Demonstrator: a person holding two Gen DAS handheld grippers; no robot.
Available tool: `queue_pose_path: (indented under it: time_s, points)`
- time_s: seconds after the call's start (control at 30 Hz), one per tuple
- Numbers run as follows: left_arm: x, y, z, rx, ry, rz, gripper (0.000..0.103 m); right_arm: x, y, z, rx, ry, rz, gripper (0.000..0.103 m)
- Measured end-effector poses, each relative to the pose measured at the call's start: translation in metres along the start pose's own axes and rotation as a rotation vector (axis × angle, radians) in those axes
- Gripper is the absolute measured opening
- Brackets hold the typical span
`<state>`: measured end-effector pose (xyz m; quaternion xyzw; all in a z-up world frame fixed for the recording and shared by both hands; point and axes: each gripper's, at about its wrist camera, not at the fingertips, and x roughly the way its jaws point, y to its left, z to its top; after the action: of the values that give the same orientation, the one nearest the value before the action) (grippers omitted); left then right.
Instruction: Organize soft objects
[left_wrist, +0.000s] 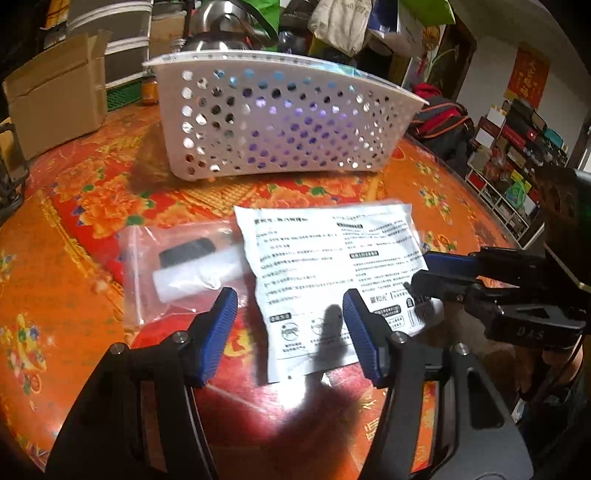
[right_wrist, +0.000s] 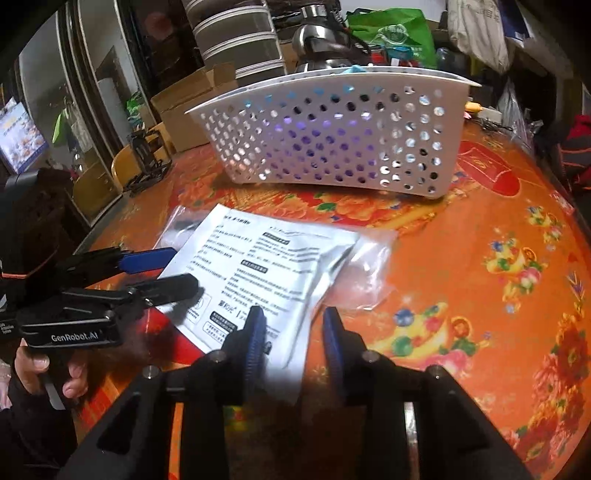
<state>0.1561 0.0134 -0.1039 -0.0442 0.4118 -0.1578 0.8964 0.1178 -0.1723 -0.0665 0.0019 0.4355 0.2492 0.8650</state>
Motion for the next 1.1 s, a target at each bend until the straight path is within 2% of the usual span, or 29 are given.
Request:
queue_pose_path:
  time_s: [0.1,0.23,0.3,0.33,0.4,0.47,0.53,0.63,0.87,1.1]
  points:
    - [0.009,-0.003,0.0,-0.002,0.042,-0.033,0.052,0.008,0.003,0.003,0.001,0.025,0.015,0.032]
    - [0.013,-0.01,-0.002,0.016,0.049,-0.051,0.051,0.011,0.008,0.005,-0.022,0.033,0.034,0.035]
    - [0.013,-0.015,-0.003,0.029,0.053,-0.059,0.05,0.013,0.01,0.006,-0.032,0.037,0.046,0.03]
    - [0.013,-0.016,-0.004,0.029,0.054,-0.064,0.047,0.012,0.012,0.006,-0.039,0.037,0.047,0.025]
    - [0.012,-0.016,-0.005,0.02,0.05,-0.072,0.028,0.007,0.017,0.005,-0.061,0.013,0.011,0.014]
    - [0.009,-0.011,-0.007,-0.009,0.042,-0.069,0.019,-0.002,0.023,0.002,-0.083,-0.032,-0.01,0.01]
    - [0.002,-0.007,-0.008,-0.027,0.02,-0.073,0.017,-0.008,0.029,0.0,-0.112,-0.057,-0.028,0.009]
    - [-0.014,-0.01,-0.009,-0.017,-0.055,-0.05,0.016,-0.016,0.038,-0.001,-0.146,-0.098,-0.065,0.008]
    - [-0.047,-0.024,-0.012,0.012,-0.198,-0.009,0.016,-0.05,0.051,0.0,-0.184,-0.198,-0.087,0.008]
    - [-0.08,-0.039,-0.004,0.046,-0.276,-0.009,0.016,-0.086,0.058,0.006,-0.197,-0.275,-0.083,0.007]
